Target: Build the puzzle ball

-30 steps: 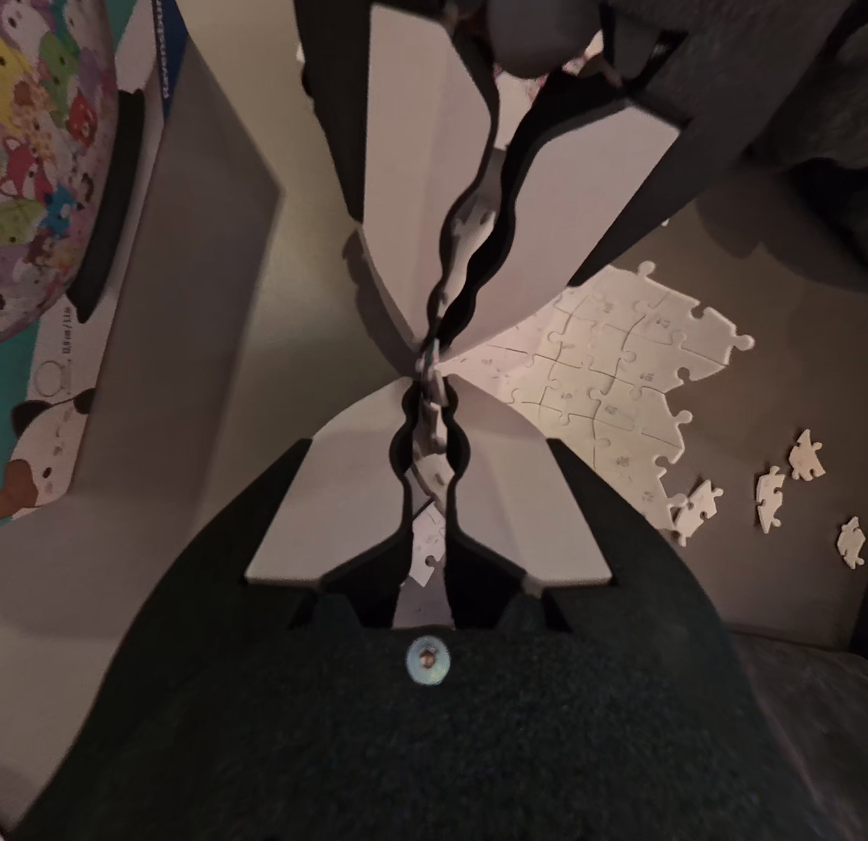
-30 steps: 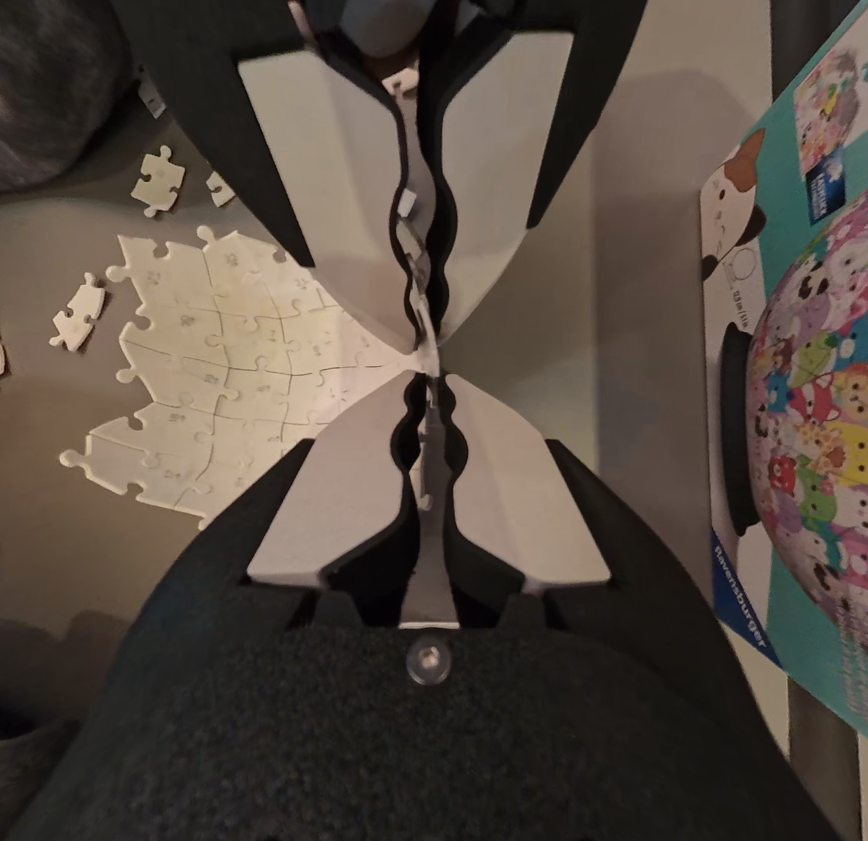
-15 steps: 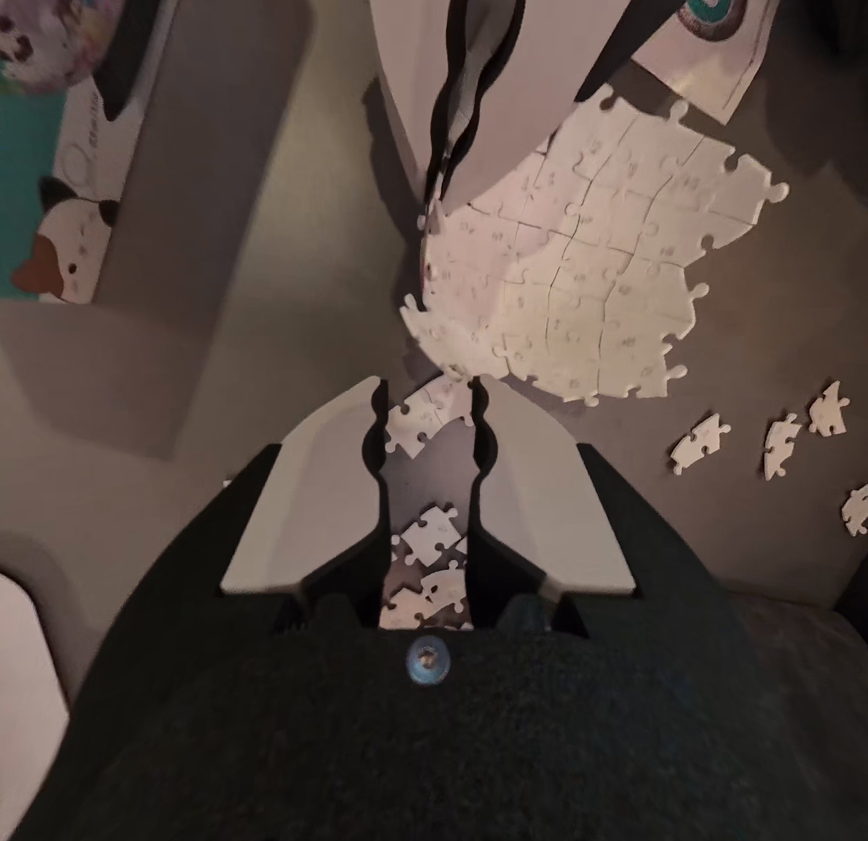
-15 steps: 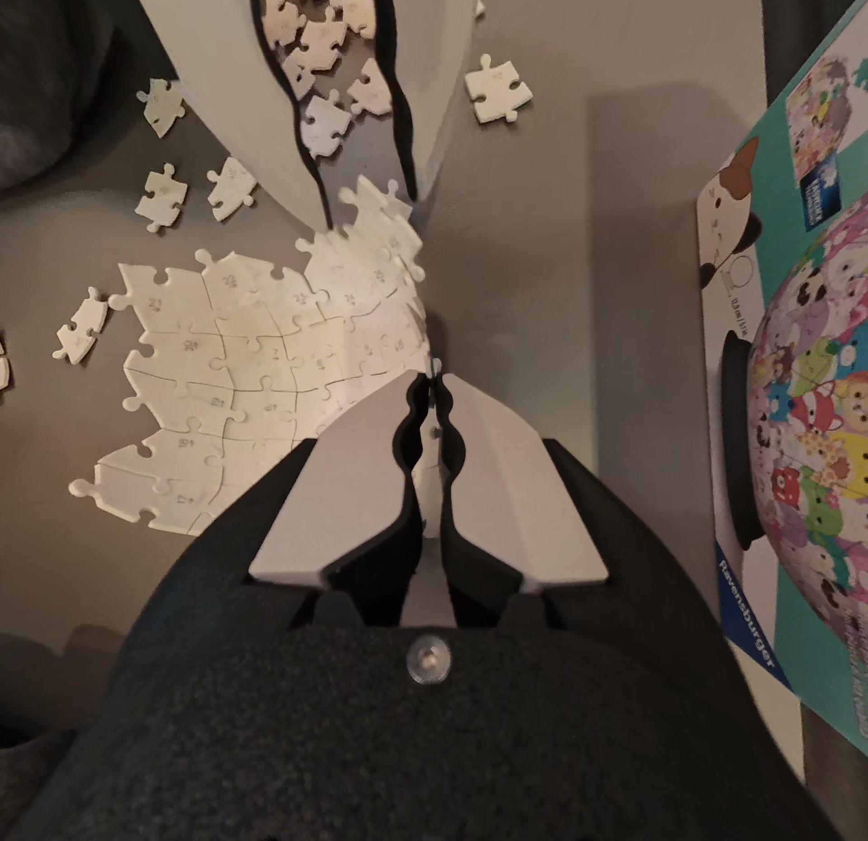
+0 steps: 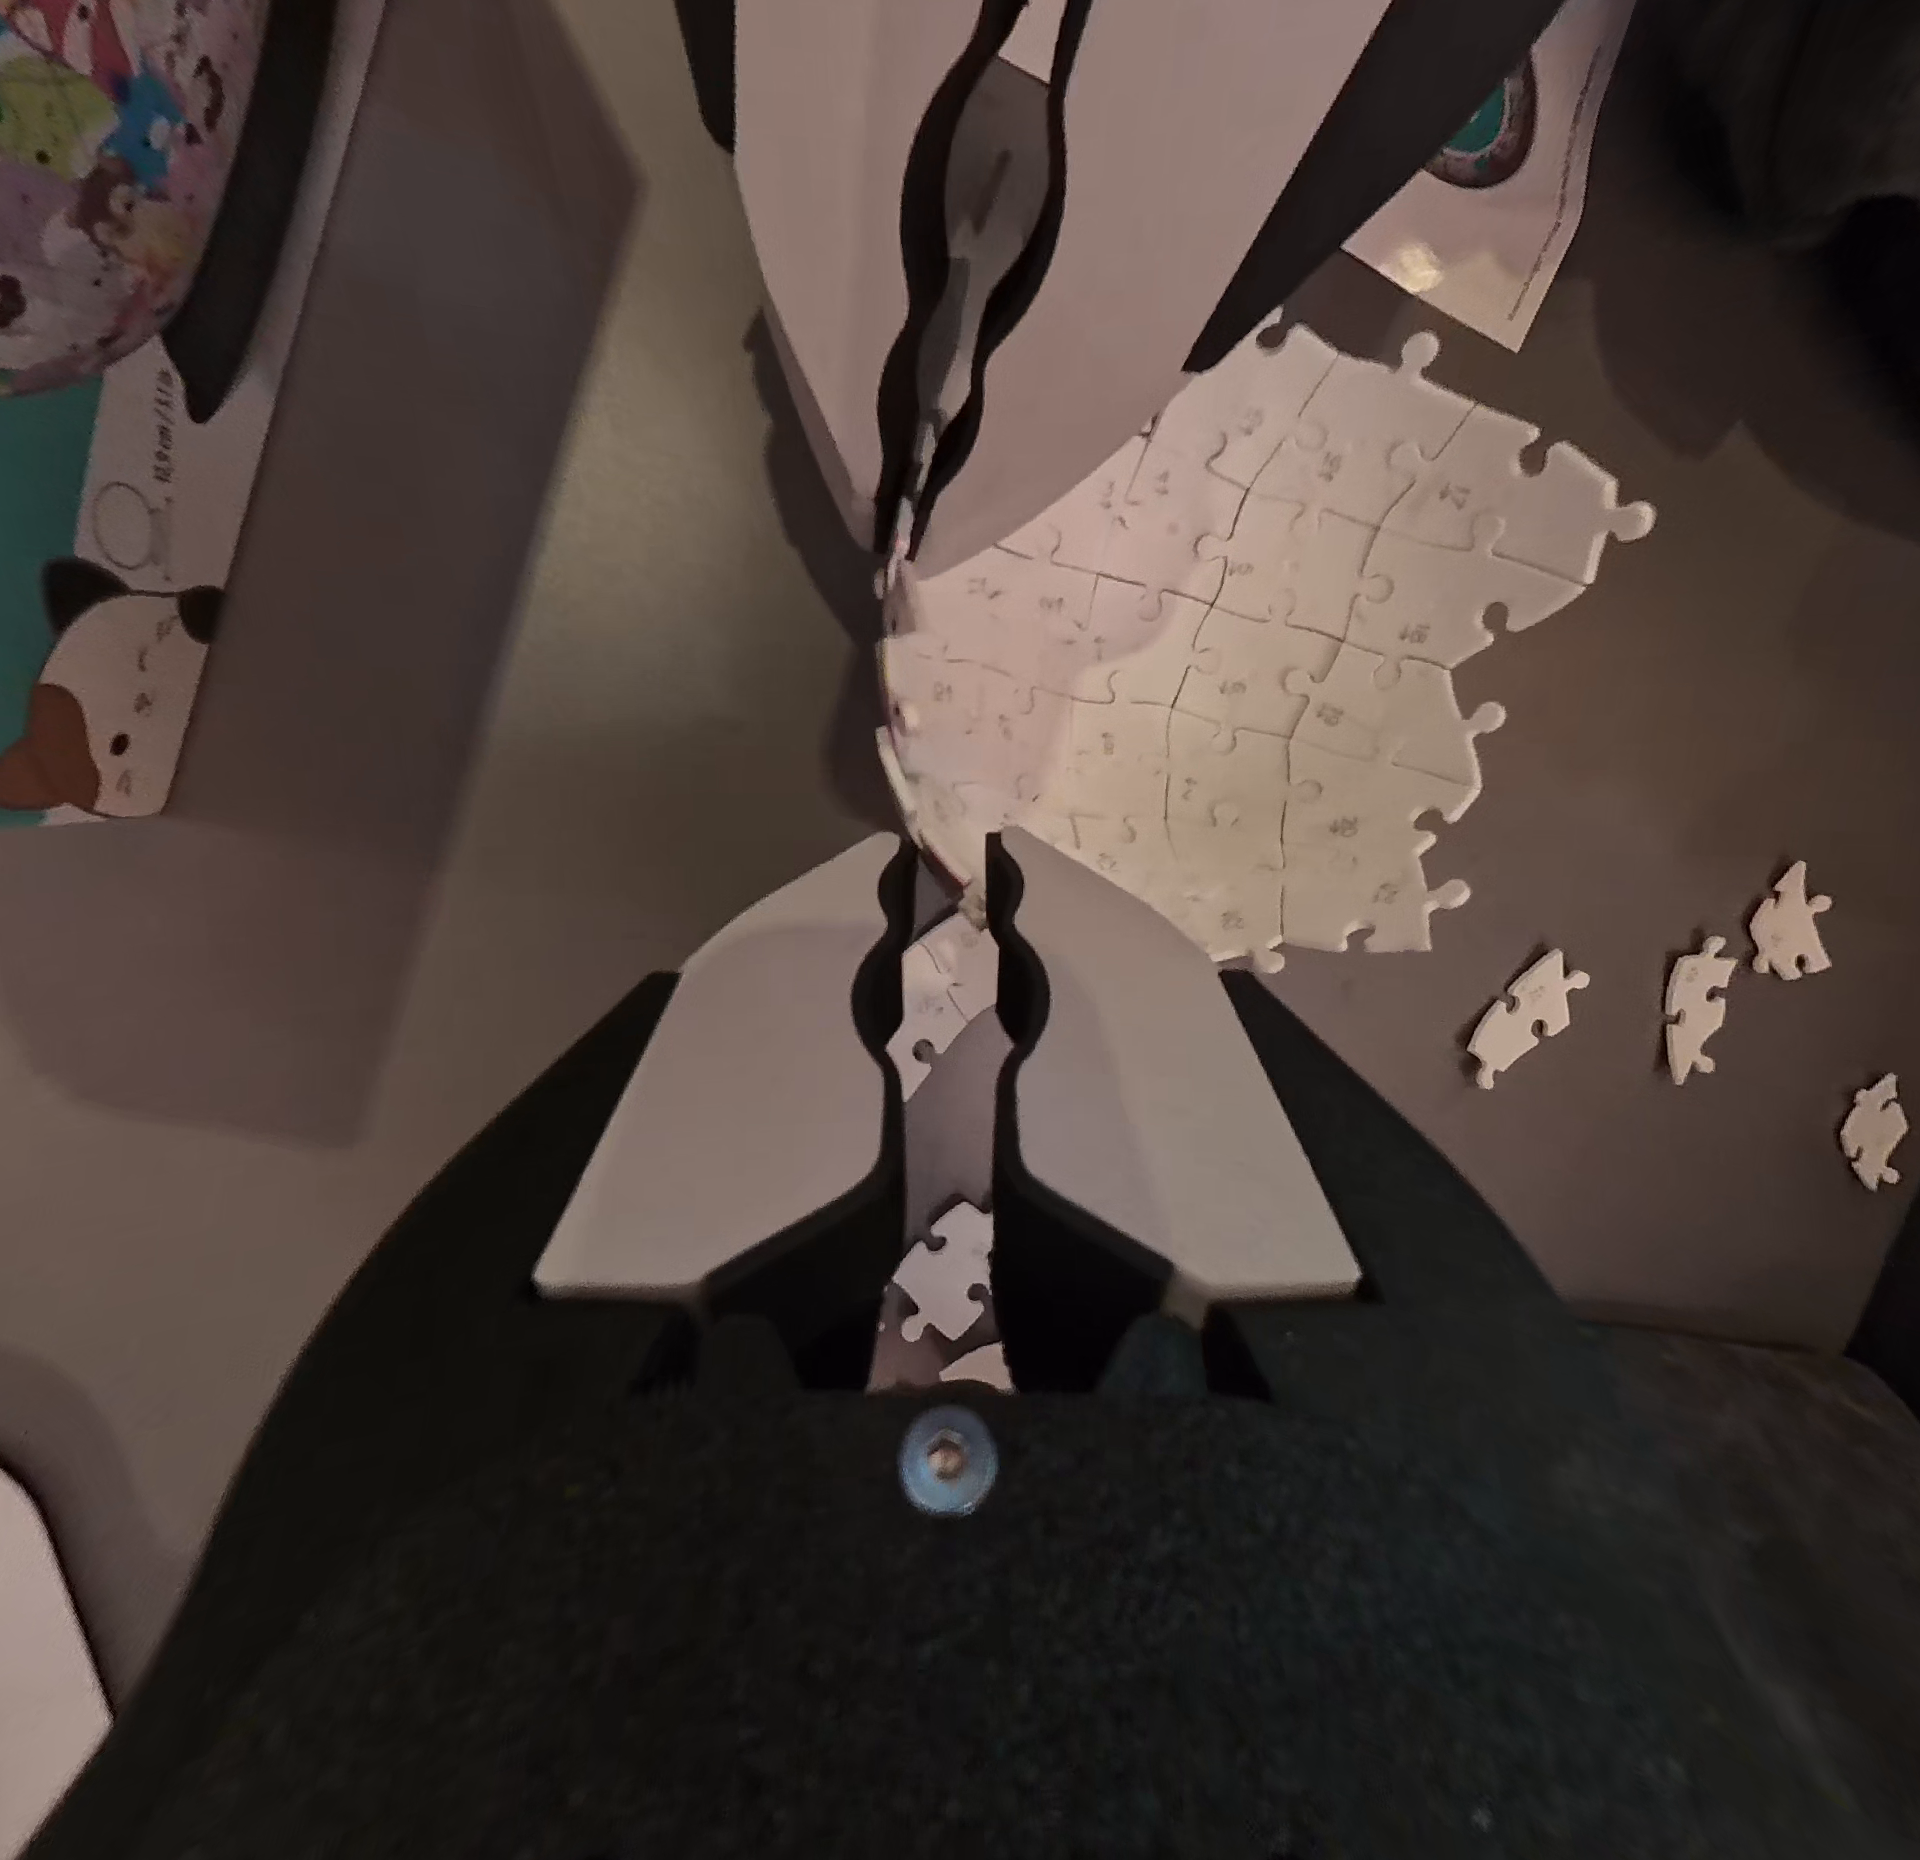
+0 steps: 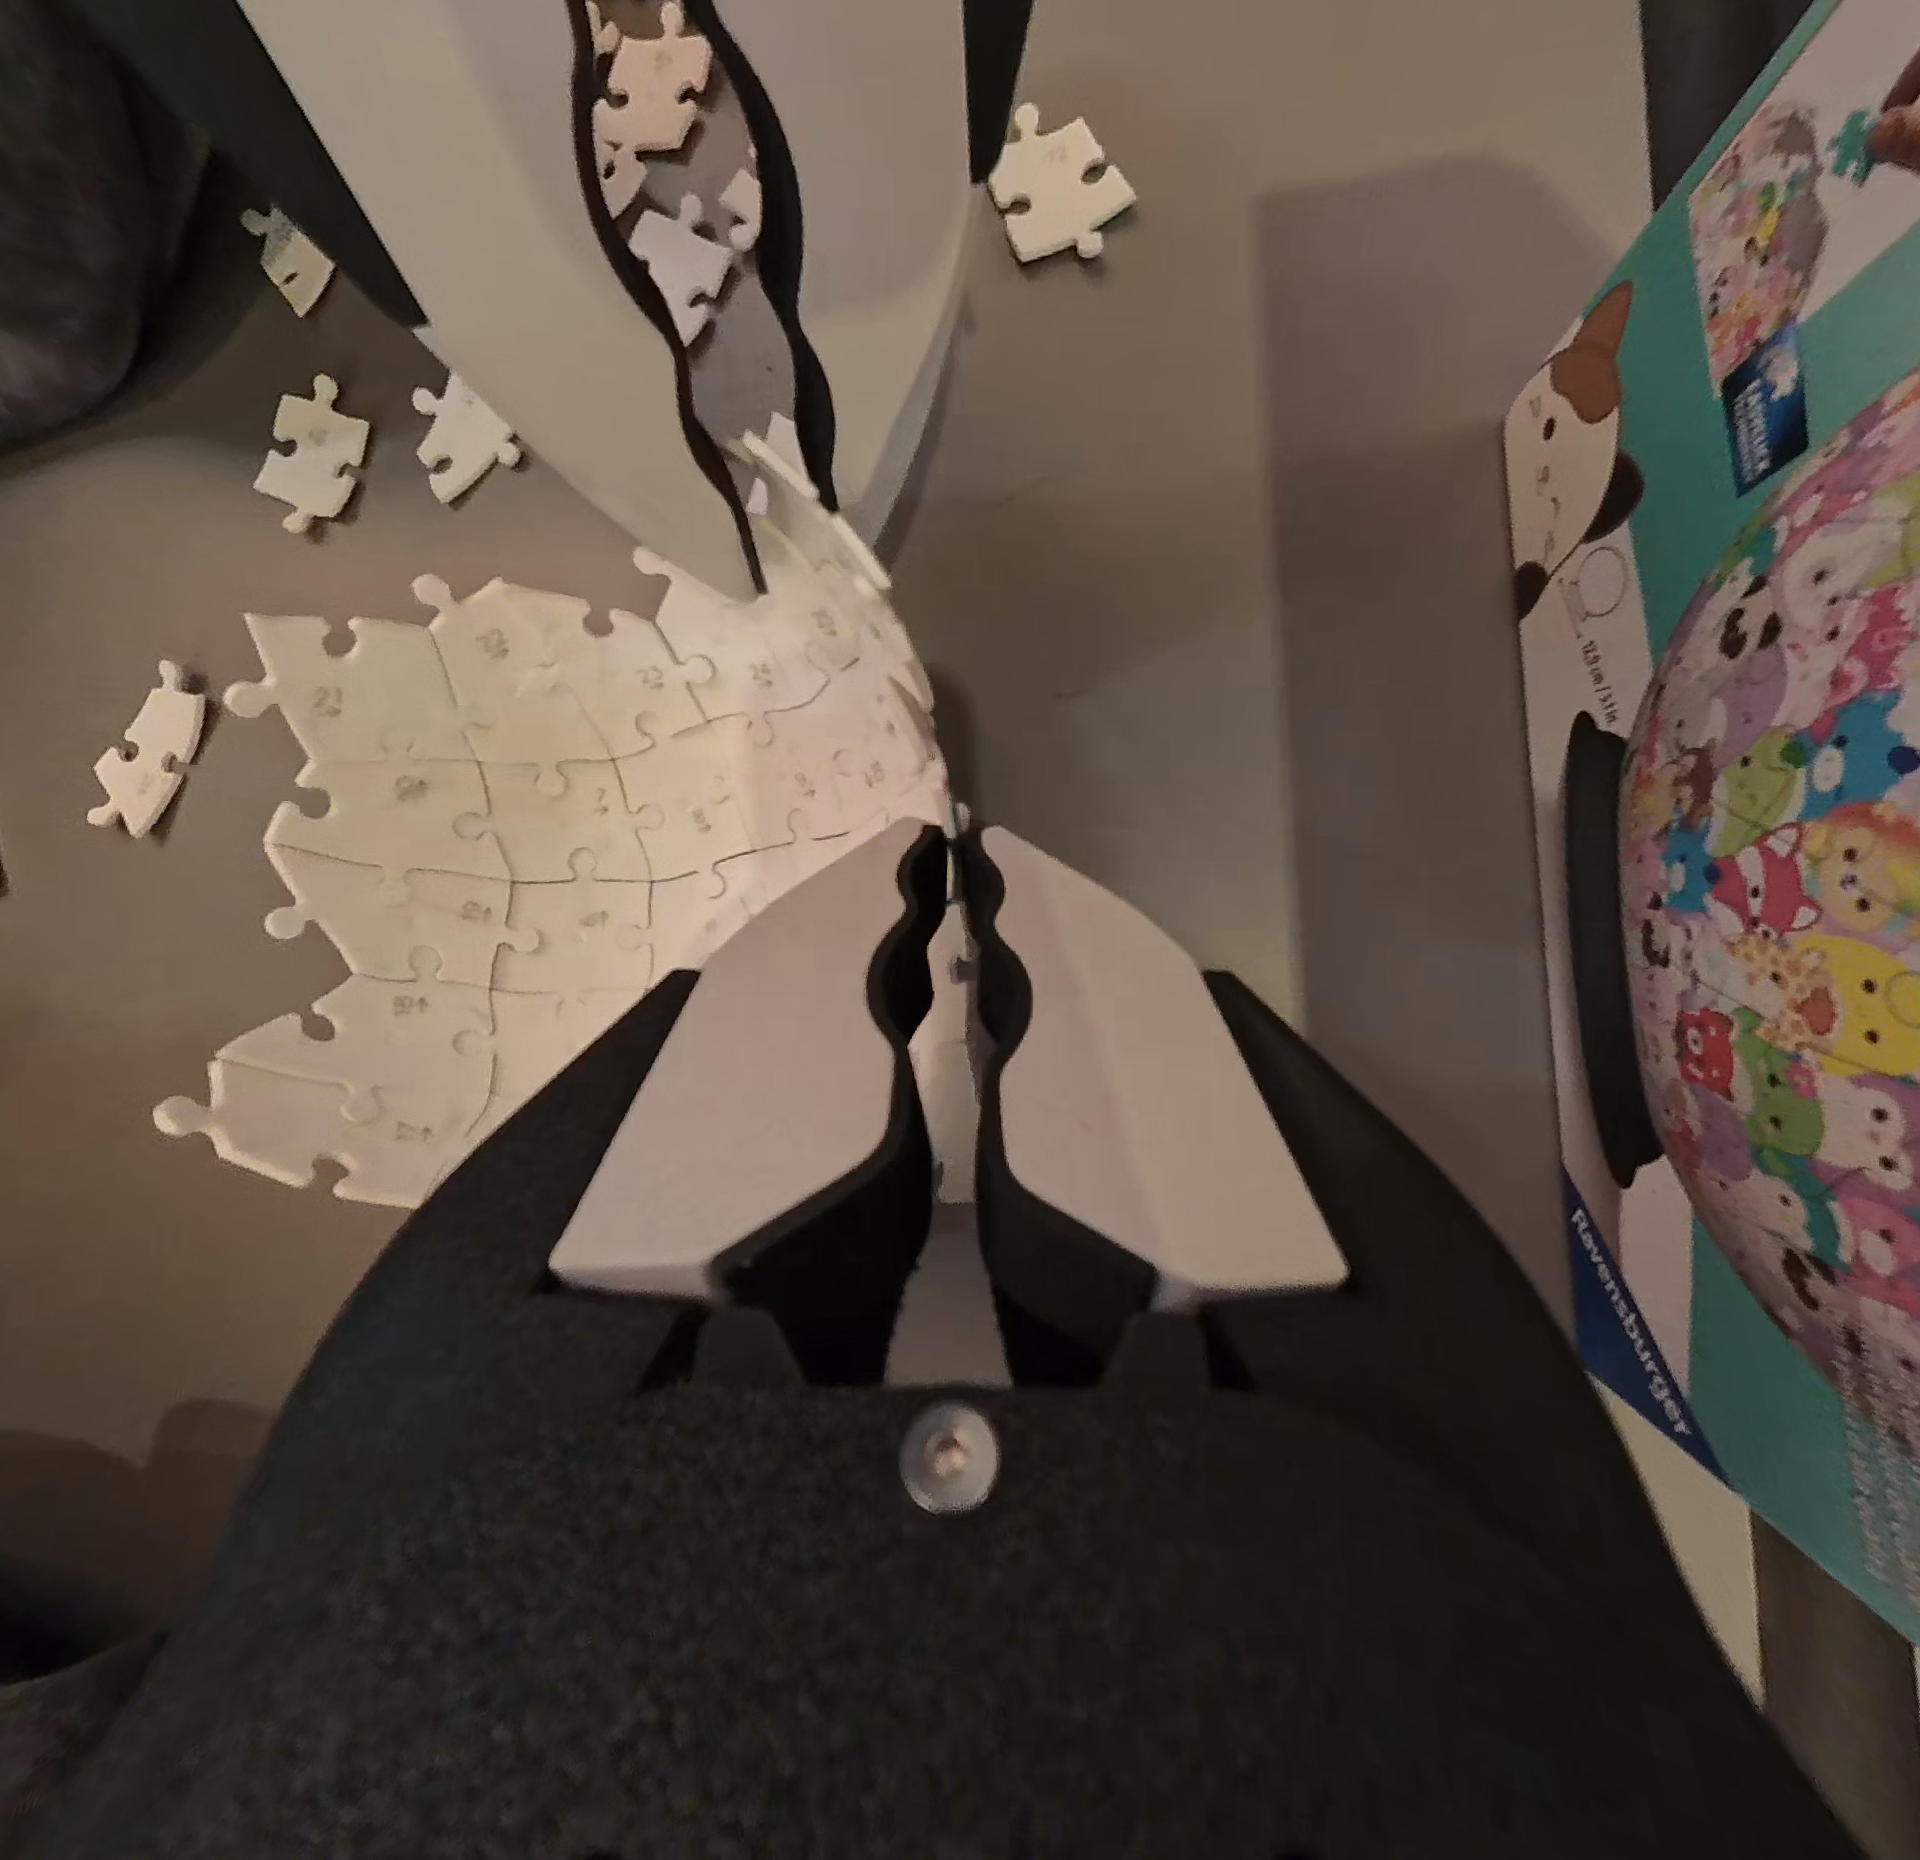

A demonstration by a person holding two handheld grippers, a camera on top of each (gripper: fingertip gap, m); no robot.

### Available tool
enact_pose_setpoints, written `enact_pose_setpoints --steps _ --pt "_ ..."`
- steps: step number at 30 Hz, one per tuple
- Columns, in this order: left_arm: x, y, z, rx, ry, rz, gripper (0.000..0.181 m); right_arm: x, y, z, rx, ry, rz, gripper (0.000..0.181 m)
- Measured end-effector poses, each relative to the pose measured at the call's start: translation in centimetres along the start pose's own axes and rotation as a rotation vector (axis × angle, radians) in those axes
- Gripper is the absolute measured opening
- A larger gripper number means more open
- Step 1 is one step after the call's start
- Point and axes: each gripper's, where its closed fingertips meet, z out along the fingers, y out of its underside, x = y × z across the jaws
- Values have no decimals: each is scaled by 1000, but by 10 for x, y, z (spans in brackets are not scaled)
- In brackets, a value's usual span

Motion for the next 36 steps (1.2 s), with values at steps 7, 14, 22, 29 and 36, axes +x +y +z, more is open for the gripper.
enact_pose_setpoints --steps 7,14,22,29,36 --pt "1 0 2 6 21 -9 12 3 2 0 -11 22 2 8" --pt "-4 -5 0 48 52 -78 10 4 1 -2 4 29 13 3" --pt "-8 -5 0 56 59 -123 7 7 1 -1 6 54 19 3" --pt "0 -4 7 45 115 -100 6 -11 -12 -34 85 37 -7 12" --pt "11 -4 17 33 181 -80 3 -15 -14 -68 160 201 -15 13"
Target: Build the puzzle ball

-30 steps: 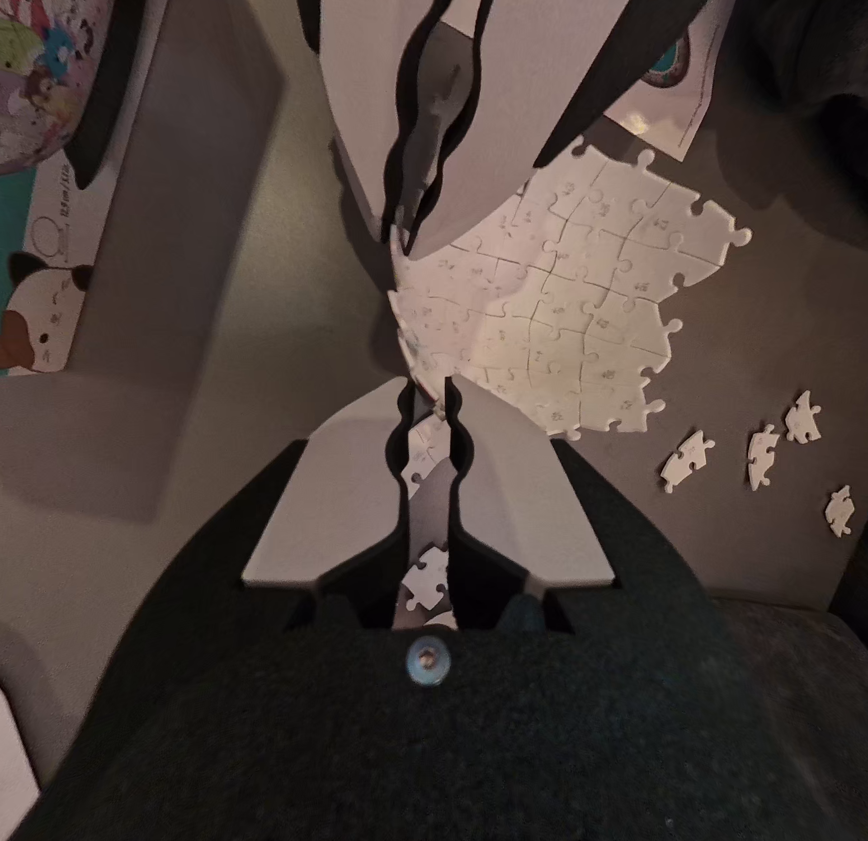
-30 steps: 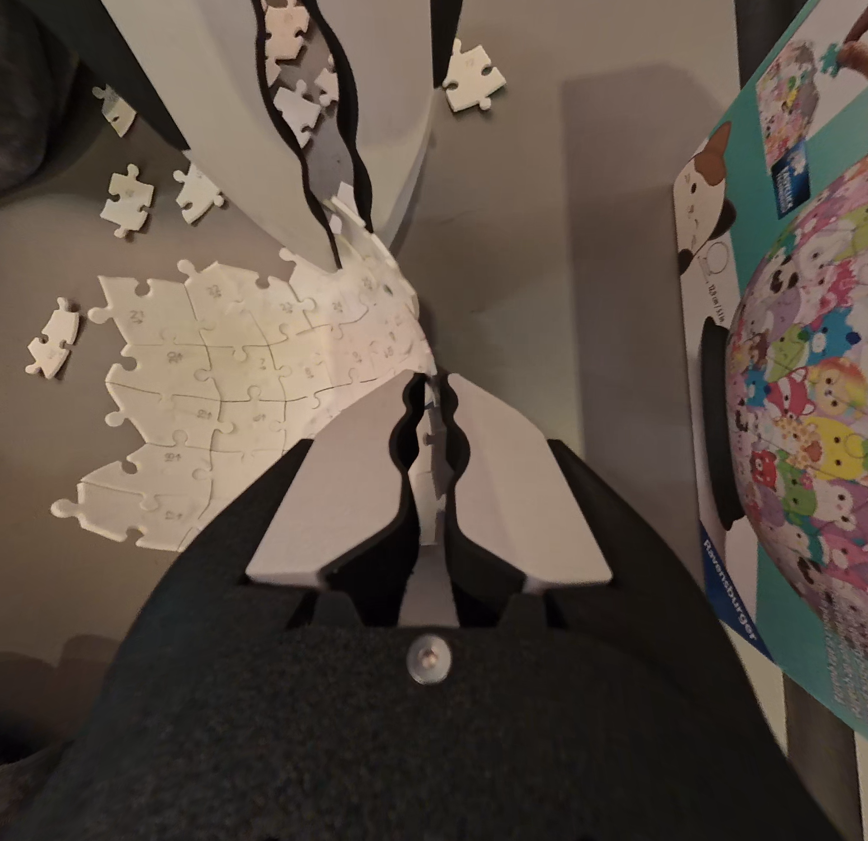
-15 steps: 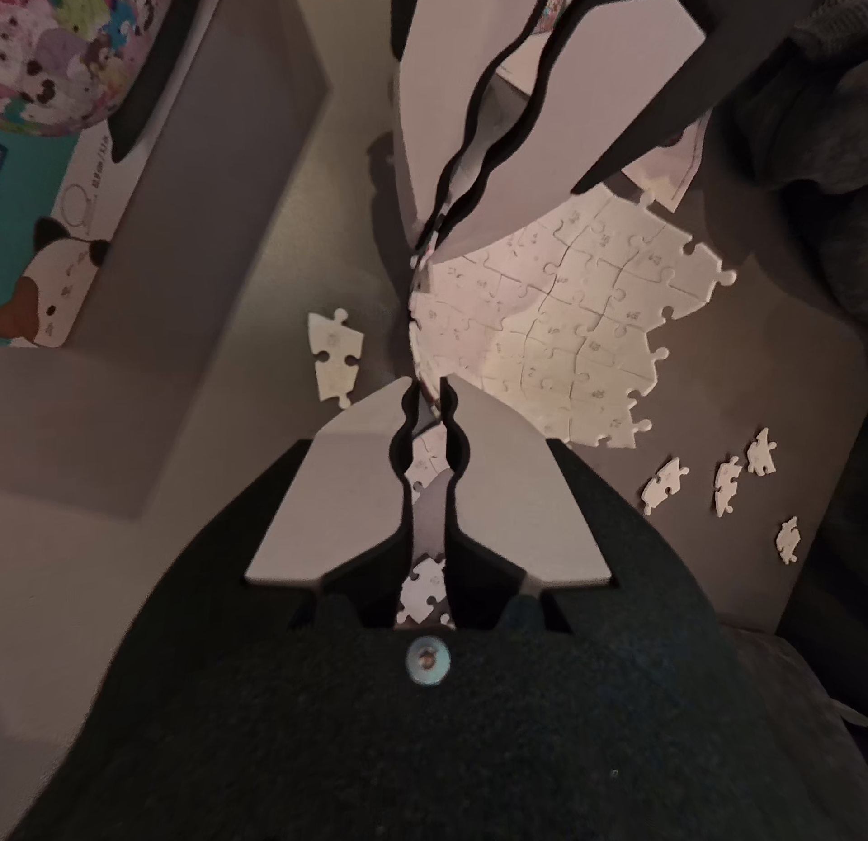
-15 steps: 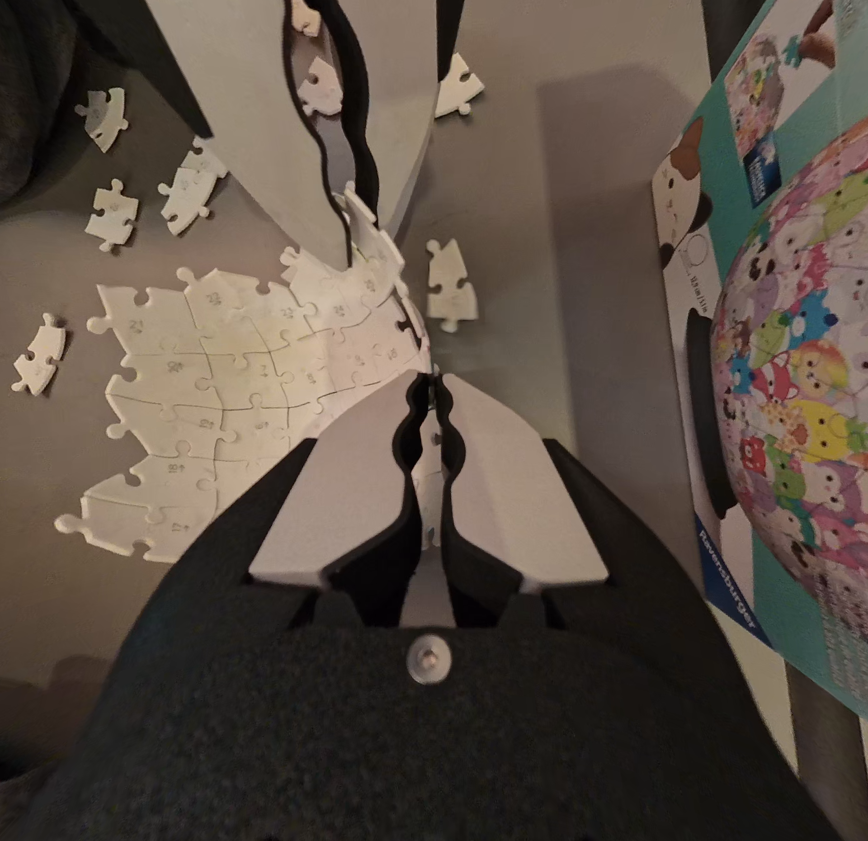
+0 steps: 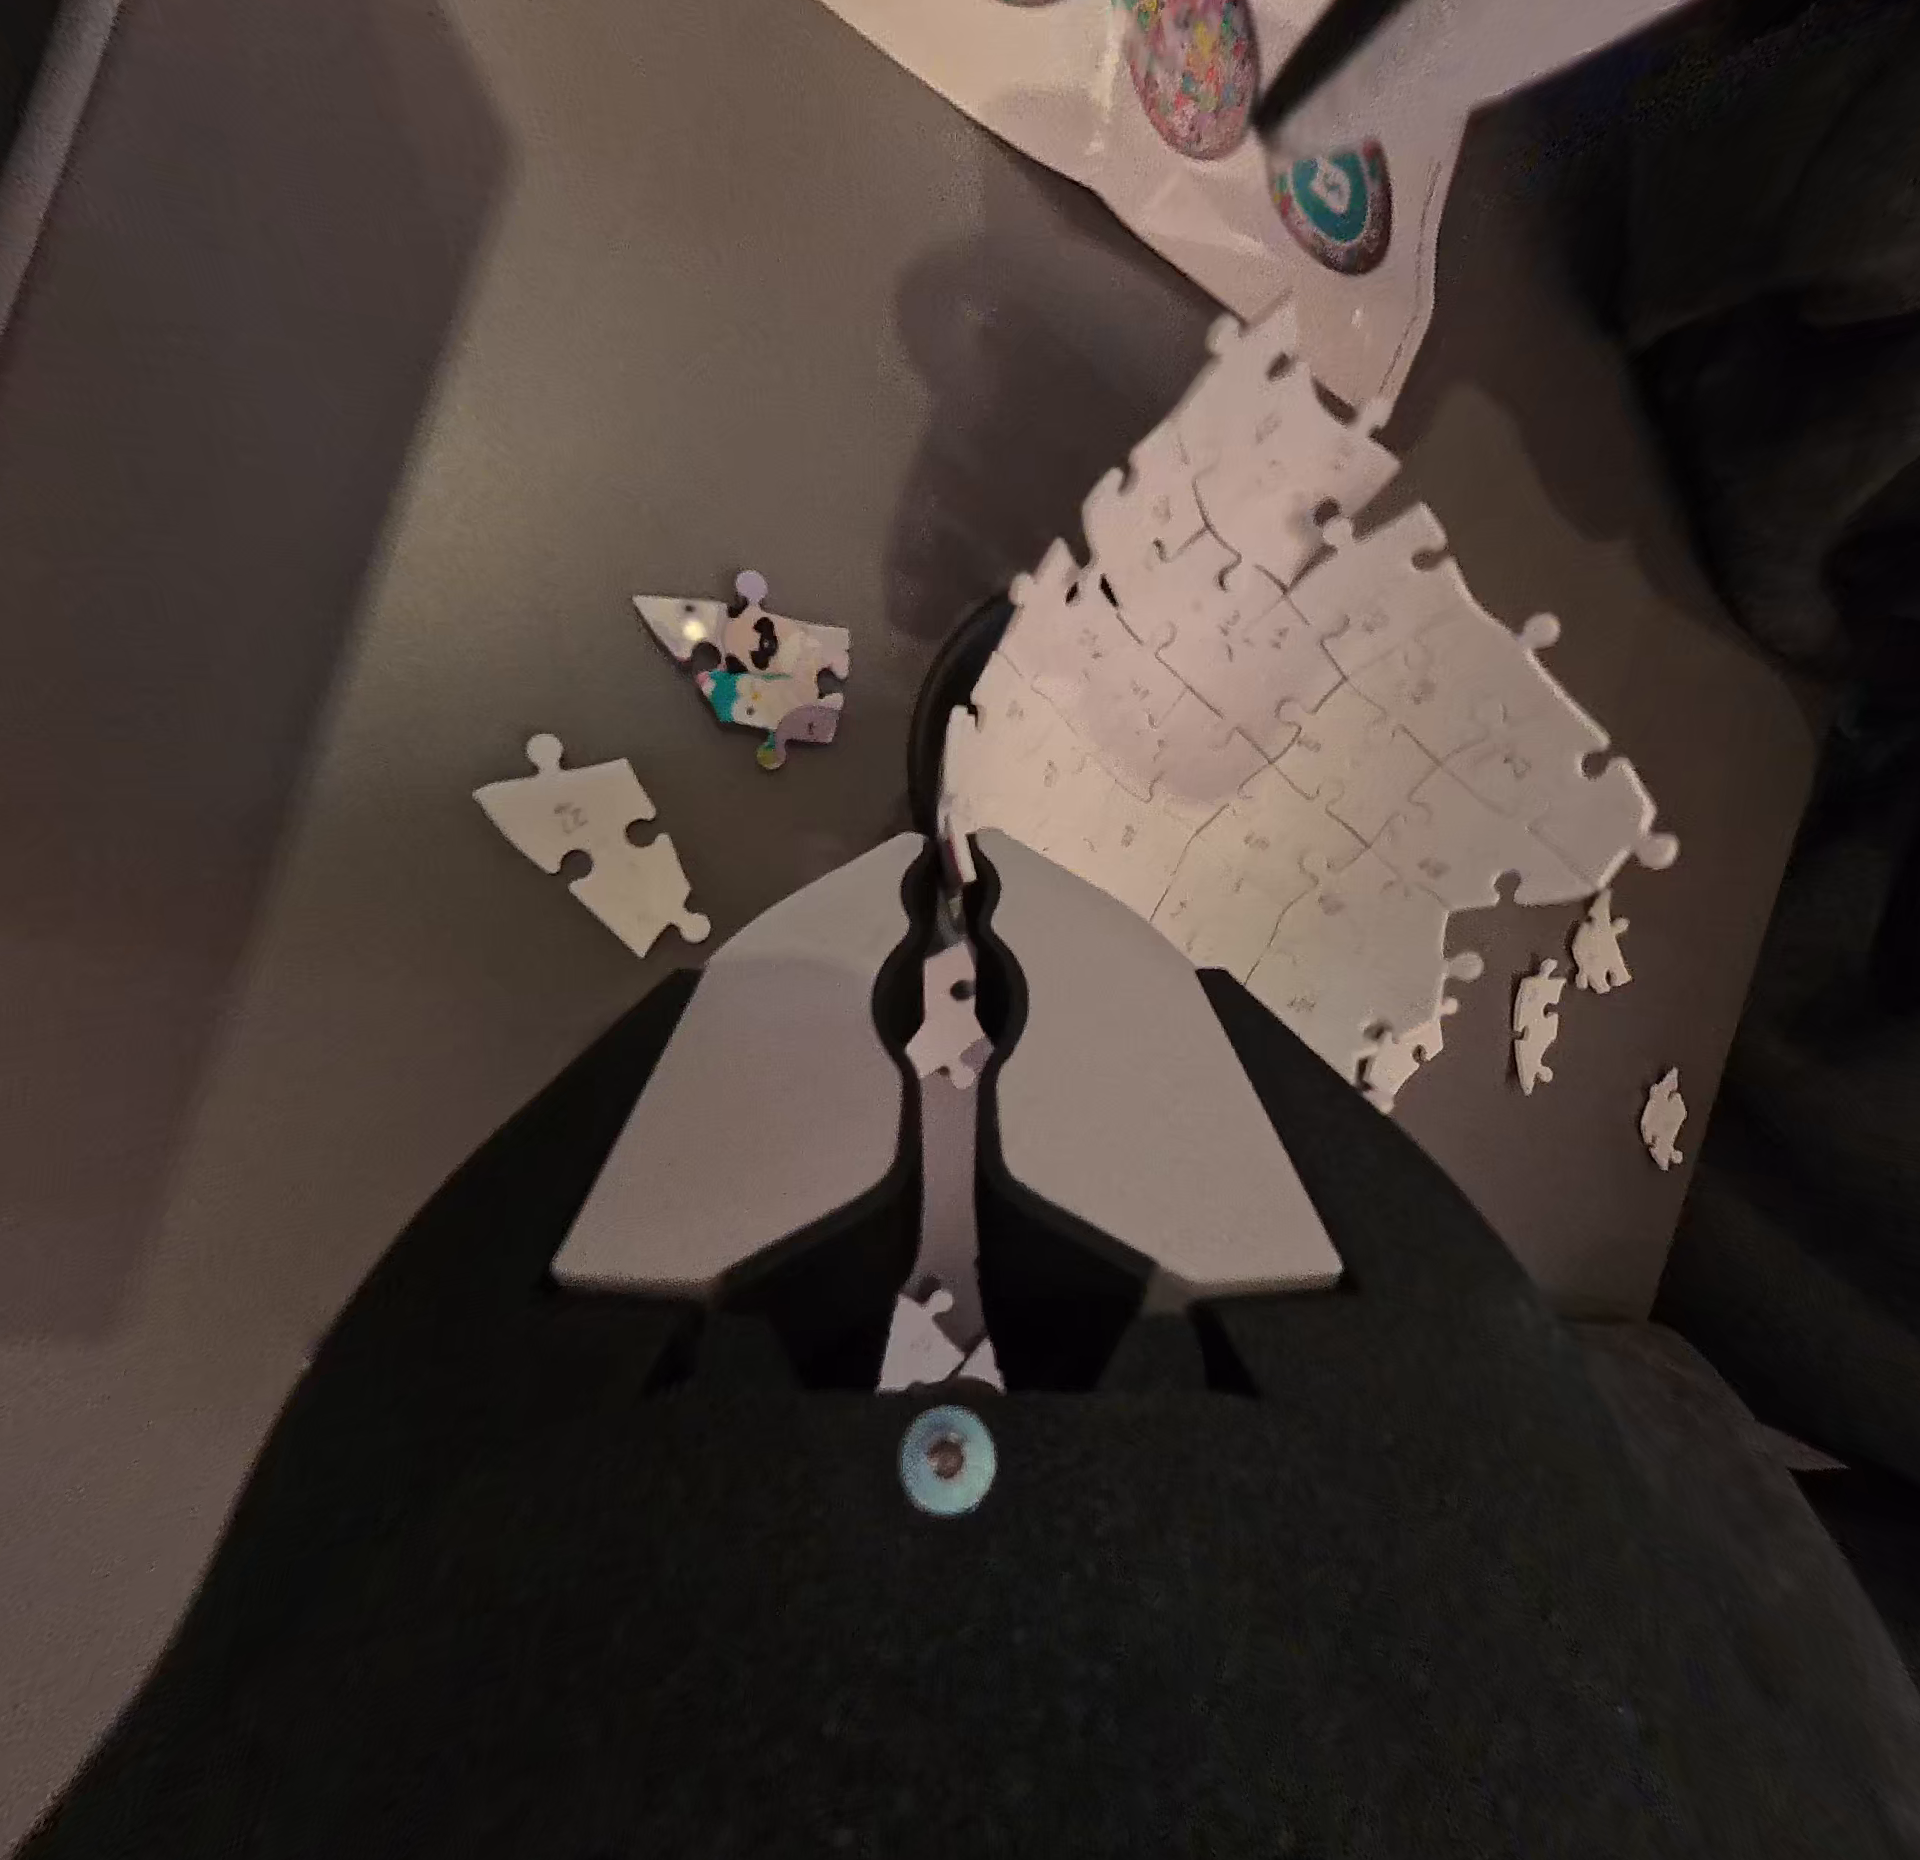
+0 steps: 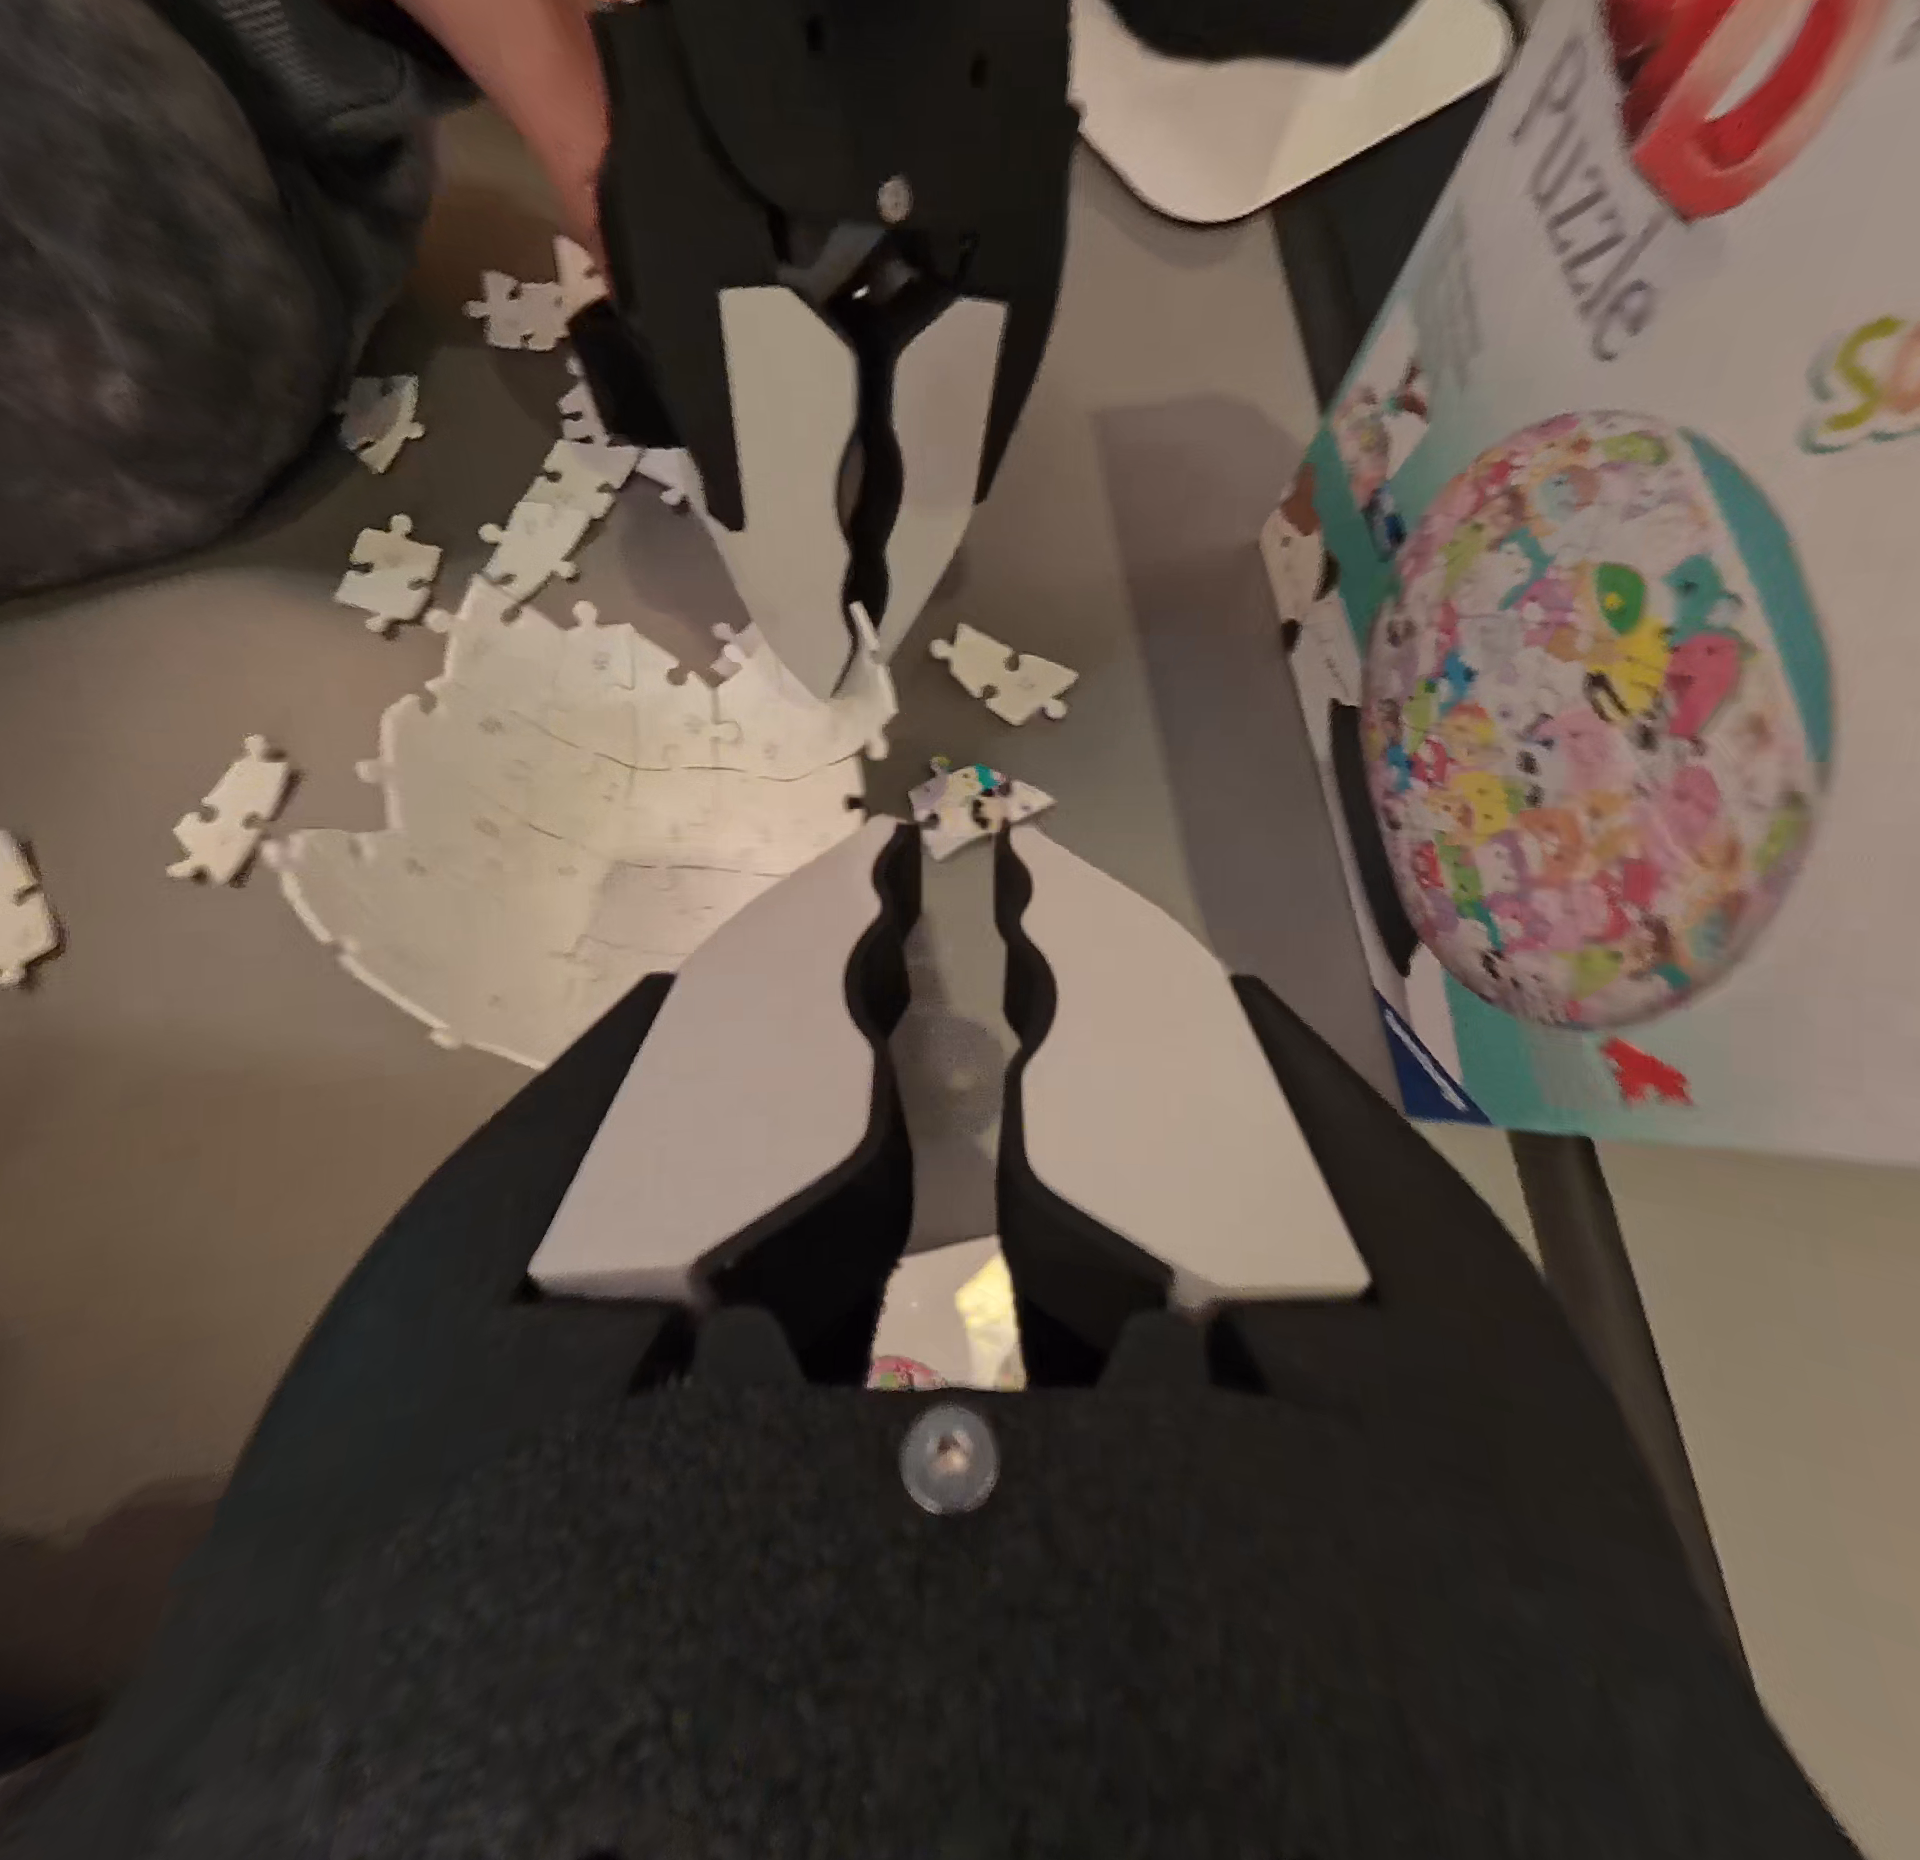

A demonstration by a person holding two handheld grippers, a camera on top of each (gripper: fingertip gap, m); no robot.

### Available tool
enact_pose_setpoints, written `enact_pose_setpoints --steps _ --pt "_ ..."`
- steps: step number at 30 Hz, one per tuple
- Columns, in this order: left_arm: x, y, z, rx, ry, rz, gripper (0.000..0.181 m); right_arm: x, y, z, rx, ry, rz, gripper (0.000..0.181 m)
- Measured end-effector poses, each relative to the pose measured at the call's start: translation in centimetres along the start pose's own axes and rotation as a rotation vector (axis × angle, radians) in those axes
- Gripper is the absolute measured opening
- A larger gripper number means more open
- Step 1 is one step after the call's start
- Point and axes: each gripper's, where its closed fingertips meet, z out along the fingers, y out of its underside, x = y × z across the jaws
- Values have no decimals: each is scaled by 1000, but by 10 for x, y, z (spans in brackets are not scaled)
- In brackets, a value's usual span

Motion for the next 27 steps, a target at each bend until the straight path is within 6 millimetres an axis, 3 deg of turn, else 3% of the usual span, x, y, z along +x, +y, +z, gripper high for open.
enact_pose_setpoints --steps 4,8,12,15,22,27 --pt "4 -3 4 13 26 9 2 7 -2 -19 75 160 42 13" --pt "8 -3 11 1 42 4 2 -5 -8 -32 182 247 93 13" --pt "12 -2 16 -19 33 8 2 -21 10 -19 176 258 109 13" --pt "14 -1 16 -20 16 26 3 -19 28 -9 112 272 97 13" --pt "17 0 9 1 -4 48 13 -3 17 6 147 195 150 14" --pt "16 -7 3 51 -3 44 13 -2 9 14 145 132 143 14"
